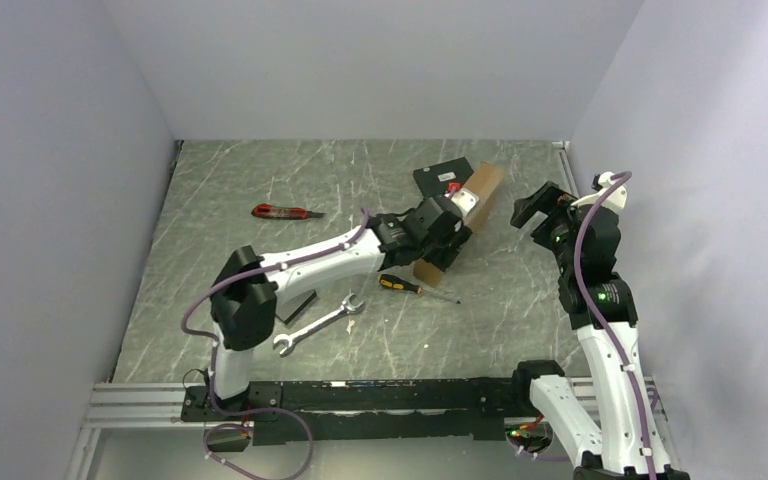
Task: Unpack the express box
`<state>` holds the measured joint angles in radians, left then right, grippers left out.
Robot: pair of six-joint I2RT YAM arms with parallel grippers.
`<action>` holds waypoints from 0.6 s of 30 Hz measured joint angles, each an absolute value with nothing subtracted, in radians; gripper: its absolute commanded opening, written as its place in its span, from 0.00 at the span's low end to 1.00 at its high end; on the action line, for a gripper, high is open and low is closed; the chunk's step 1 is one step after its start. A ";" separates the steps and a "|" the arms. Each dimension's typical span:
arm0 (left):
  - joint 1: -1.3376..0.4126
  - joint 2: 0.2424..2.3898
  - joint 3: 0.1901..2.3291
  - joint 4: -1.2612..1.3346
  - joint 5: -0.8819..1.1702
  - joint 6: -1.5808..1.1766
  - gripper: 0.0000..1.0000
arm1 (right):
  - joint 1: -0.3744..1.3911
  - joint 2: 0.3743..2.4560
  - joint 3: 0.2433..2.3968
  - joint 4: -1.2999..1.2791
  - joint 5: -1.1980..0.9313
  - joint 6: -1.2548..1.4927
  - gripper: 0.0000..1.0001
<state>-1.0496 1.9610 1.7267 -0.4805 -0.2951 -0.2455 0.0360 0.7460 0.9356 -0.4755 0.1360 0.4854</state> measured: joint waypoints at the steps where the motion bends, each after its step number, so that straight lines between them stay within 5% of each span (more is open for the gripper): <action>1: -1.045 1.940 1.703 -0.484 -0.282 -0.226 0.82 | 0.036 0.744 0.936 -0.476 0.132 0.485 1.00; 5: -1.022 1.861 1.606 -0.487 -0.216 -0.176 0.99 | 0.036 0.745 0.932 -0.470 0.108 0.479 1.00; 18: -1.001 1.753 1.596 -0.505 -0.082 -0.162 0.99 | 0.036 0.762 0.932 -0.478 0.052 0.453 1.00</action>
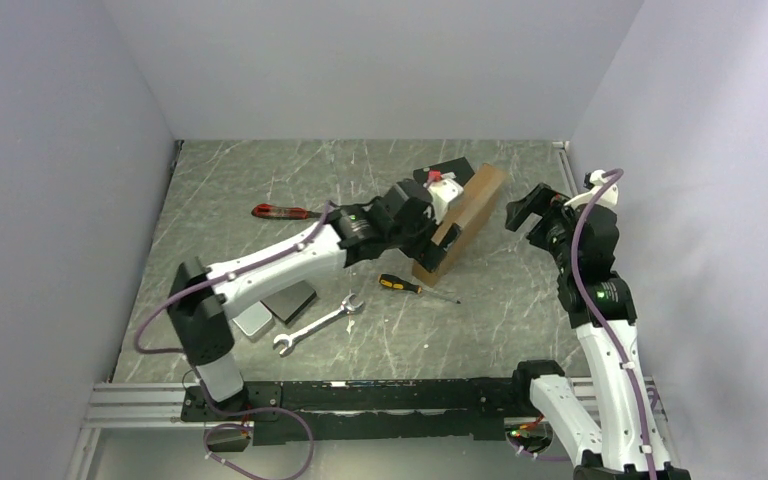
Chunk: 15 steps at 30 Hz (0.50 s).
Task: Unpack the express box
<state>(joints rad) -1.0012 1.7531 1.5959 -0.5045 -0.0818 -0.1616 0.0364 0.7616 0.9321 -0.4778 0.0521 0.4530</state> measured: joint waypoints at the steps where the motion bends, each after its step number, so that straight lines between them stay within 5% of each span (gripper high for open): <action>1: -0.998 1.723 1.596 -0.511 -0.083 -0.161 1.00 | 0.036 0.756 0.932 -0.478 0.049 0.452 1.00; 15: -0.813 1.093 1.305 -0.573 -0.384 -0.309 0.99 | 0.036 0.782 0.930 -0.455 -0.042 0.468 1.00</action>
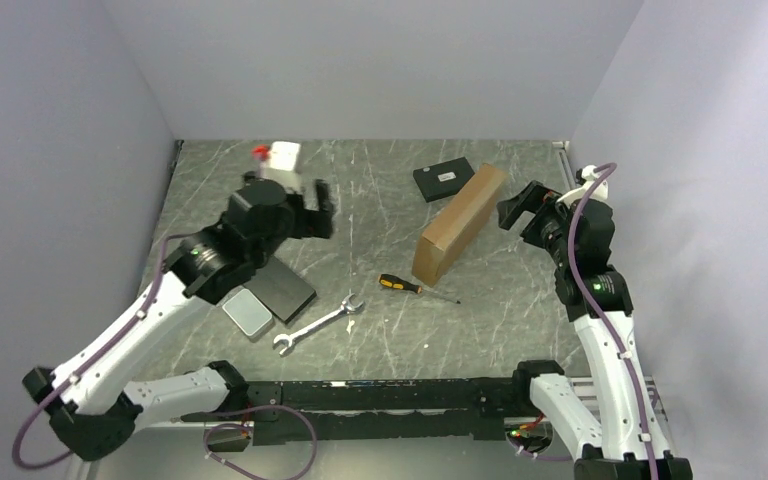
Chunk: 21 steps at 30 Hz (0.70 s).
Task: Unpack the express box
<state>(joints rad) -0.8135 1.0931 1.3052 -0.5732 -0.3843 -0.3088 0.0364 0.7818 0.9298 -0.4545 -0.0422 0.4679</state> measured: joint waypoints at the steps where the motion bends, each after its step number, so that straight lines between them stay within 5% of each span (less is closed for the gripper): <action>1: -0.763 1.063 1.282 -0.596 -0.418 -0.348 1.00 | 0.036 0.789 0.930 -0.452 -0.047 0.468 1.00; 13: -0.257 1.159 1.207 -0.947 -0.507 -0.905 1.00 | 0.036 0.812 0.925 -0.434 -0.072 0.476 1.00; 21: -0.043 1.385 1.236 -1.060 -0.270 -1.312 0.99 | 0.036 0.799 0.916 -0.432 -0.072 0.479 1.00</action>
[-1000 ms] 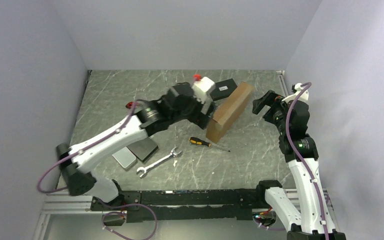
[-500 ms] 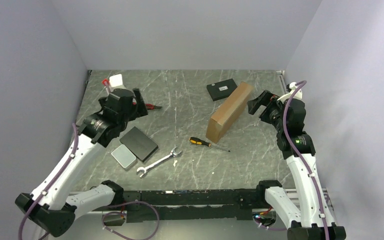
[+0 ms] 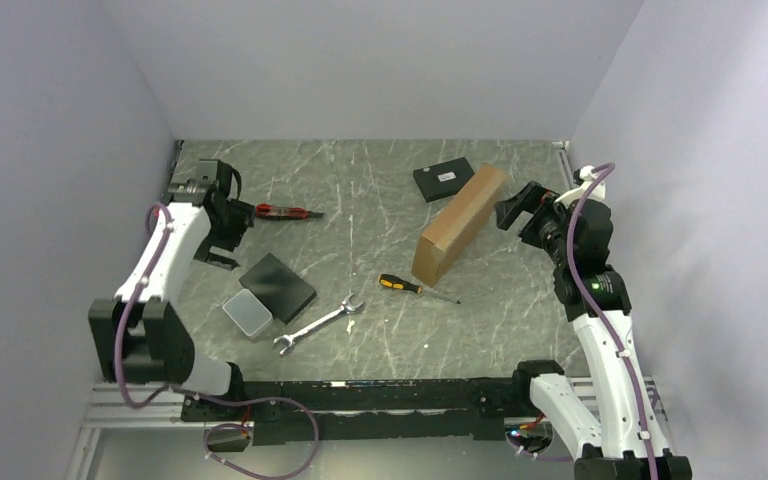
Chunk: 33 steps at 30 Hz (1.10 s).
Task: Unpack the express box
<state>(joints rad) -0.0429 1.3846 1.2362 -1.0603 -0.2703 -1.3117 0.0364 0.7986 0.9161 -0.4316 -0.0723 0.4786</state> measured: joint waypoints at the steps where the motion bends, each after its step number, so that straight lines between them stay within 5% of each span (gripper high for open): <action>1: -0.029 1.419 1.248 -1.057 -0.228 -1.340 0.99 | 0.036 0.796 0.916 -0.432 -0.072 0.479 1.00; 8: 0.044 1.754 1.395 -1.015 -0.003 -1.555 0.97 | 0.036 0.754 0.894 -0.432 -0.073 0.483 1.00; 17: 0.046 2.082 1.798 -1.082 0.037 -1.738 0.97 | 0.042 0.764 0.887 -0.434 -0.076 0.479 1.00; 33: 0.047 2.302 1.988 -1.193 0.056 -1.796 0.94 | 0.062 0.798 0.888 -0.433 -0.055 0.471 1.00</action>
